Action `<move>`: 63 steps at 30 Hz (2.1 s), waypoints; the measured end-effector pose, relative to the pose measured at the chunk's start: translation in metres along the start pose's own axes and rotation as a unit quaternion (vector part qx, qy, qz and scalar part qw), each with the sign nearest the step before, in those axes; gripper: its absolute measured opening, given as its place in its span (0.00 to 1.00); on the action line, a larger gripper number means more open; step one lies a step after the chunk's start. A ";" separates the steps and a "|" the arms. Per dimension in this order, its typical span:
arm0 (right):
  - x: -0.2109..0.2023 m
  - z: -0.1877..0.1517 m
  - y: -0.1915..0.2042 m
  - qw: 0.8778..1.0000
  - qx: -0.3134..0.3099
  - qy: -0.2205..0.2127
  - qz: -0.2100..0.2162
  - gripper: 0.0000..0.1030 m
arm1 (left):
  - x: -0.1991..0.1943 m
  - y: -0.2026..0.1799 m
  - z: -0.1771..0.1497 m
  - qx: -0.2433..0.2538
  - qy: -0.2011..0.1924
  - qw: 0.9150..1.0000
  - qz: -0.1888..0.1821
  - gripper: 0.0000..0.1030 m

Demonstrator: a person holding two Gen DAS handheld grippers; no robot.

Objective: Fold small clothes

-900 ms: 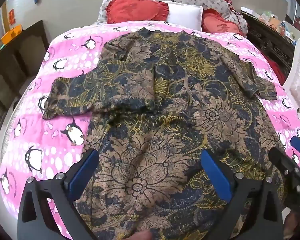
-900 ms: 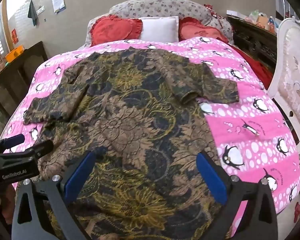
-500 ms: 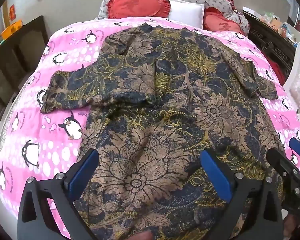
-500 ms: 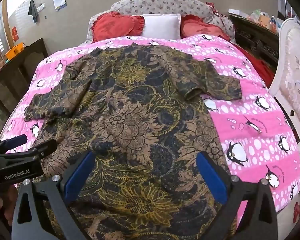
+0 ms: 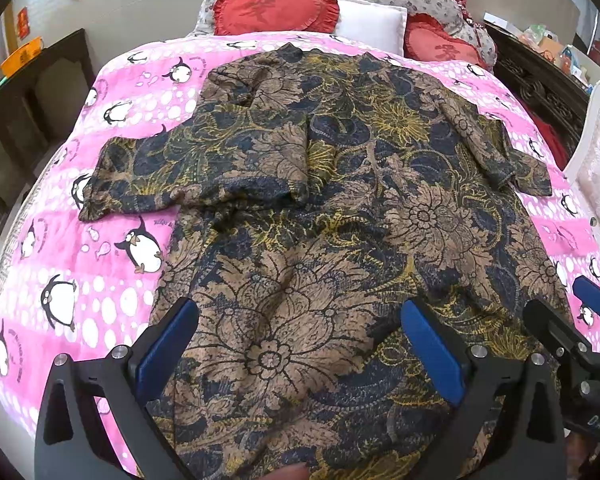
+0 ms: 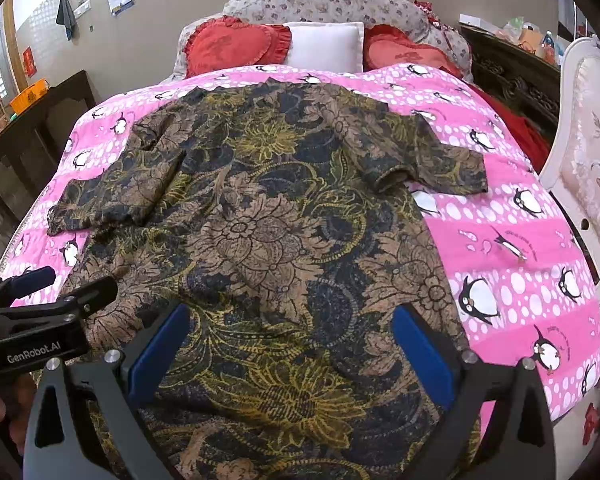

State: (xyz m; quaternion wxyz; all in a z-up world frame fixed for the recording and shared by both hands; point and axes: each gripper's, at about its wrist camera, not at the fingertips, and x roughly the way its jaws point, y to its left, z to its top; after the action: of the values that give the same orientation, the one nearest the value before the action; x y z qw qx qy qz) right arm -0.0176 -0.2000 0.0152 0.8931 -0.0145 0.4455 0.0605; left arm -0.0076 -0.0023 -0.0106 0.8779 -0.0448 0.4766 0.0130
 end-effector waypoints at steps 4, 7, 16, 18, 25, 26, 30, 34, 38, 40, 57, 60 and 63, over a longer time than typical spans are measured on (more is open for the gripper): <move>-0.006 -0.002 0.003 1.000 -0.003 -0.007 -0.001 1.00 | -0.005 0.002 -0.004 -0.002 -0.004 1.000 -0.002 0.84; -0.010 -0.004 0.005 1.000 -0.004 -0.010 -0.014 1.00 | -0.011 0.003 -0.010 -0.003 -0.010 1.000 -0.001 0.84; -0.029 -0.026 0.003 0.997 0.006 -0.018 -0.078 1.00 | -0.030 -0.005 -0.042 0.007 -0.021 1.000 0.006 0.84; -0.032 -0.033 0.001 0.996 0.013 -0.022 -0.082 1.00 | -0.036 -0.007 -0.050 0.015 -0.025 0.999 0.013 0.84; -0.043 -0.050 0.003 0.997 0.011 -0.027 -0.074 1.00 | -0.054 -0.004 -0.065 0.006 -0.042 0.999 0.025 0.84; -0.045 -0.051 0.004 0.997 0.008 -0.030 -0.073 1.00 | -0.055 -0.004 -0.066 0.005 -0.044 0.999 0.026 0.84; -0.050 -0.053 0.004 0.997 0.009 -0.037 -0.070 1.00 | -0.056 -0.005 -0.069 0.006 -0.046 0.999 0.026 0.84; -0.055 -0.057 0.002 0.996 0.012 -0.038 -0.074 1.00 | -0.059 -0.010 -0.071 0.013 -0.047 0.999 0.015 0.84; -0.057 -0.059 0.000 0.996 0.012 -0.038 -0.080 1.00 | -0.059 -0.010 -0.071 0.009 -0.046 0.999 0.010 0.84; -0.057 -0.059 0.001 0.996 0.011 -0.037 -0.081 1.00 | -0.058 -0.008 -0.071 0.003 -0.046 0.999 0.009 0.84; -0.030 0.013 -0.008 0.997 -0.004 -0.068 -0.030 1.00 | 0.043 0.020 0.018 -0.004 -0.025 1.000 0.007 0.84; 0.000 0.038 -0.015 0.998 0.021 -0.054 -0.015 1.00 | 0.073 0.025 0.026 0.002 -0.029 0.999 0.015 0.84; 0.038 0.060 -0.019 0.998 0.032 -0.041 -0.032 1.00 | 0.088 0.031 0.020 0.002 -0.031 0.999 0.006 0.86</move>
State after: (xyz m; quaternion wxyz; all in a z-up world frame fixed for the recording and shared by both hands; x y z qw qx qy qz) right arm 0.0547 -0.2100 0.0205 0.9120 0.0022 0.4097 0.0182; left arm 0.0548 0.0282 -0.0754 0.8923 -0.0395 0.4493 0.0190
